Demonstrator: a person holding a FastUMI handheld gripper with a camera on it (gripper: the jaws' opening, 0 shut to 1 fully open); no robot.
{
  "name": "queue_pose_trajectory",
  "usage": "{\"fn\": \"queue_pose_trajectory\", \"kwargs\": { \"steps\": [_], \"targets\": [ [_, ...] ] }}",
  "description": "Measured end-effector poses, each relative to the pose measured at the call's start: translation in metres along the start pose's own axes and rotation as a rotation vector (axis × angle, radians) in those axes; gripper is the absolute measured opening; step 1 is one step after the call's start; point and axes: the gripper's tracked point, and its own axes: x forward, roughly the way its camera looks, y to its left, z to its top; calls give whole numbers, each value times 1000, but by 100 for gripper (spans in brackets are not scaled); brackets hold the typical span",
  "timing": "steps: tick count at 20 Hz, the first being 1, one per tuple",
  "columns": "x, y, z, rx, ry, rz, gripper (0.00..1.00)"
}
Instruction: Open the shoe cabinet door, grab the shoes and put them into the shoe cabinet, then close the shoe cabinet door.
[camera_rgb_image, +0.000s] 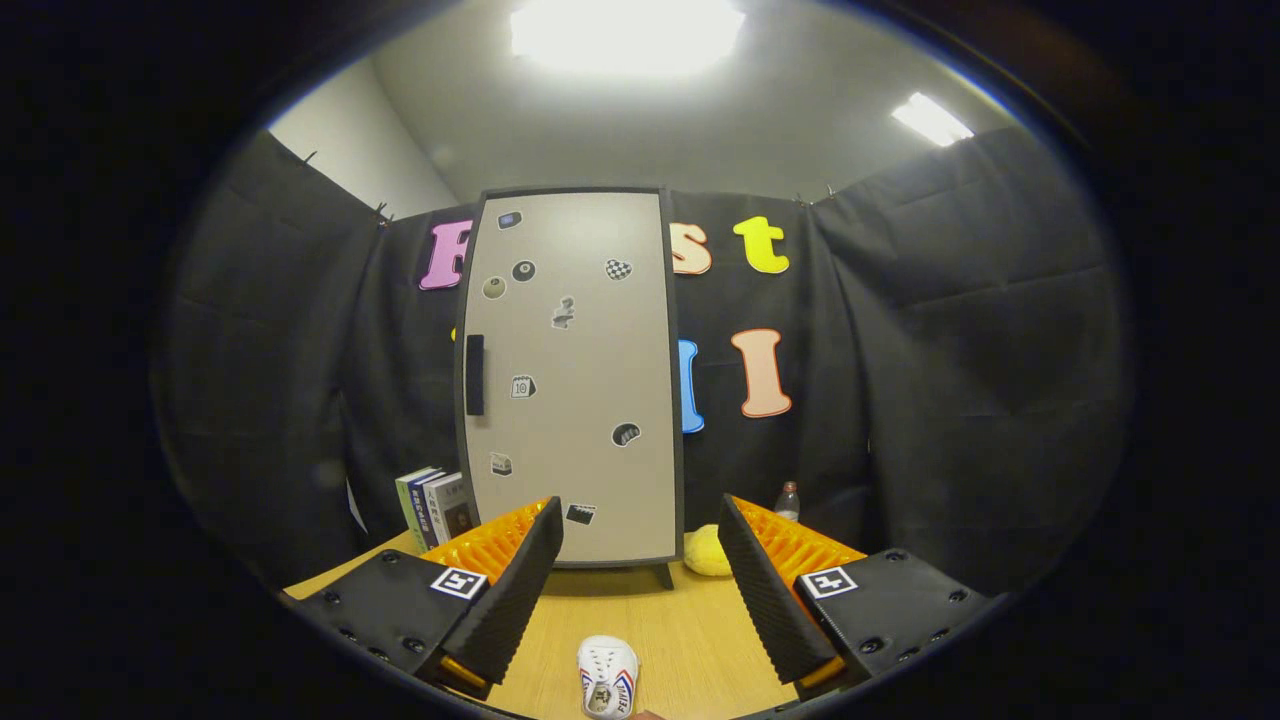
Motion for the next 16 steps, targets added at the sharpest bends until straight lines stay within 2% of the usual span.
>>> {"fn": "queue_pose_trajectory", "kwargs": {
  "steps": [6, 11, 16],
  "targets": [
    [32, 47, 45, 59, -42, 76, 98],
    [85, 93, 78, 111, -61, 145, 98],
    [148, 138, 94, 101, -55, 202, 97]
  ]
}}
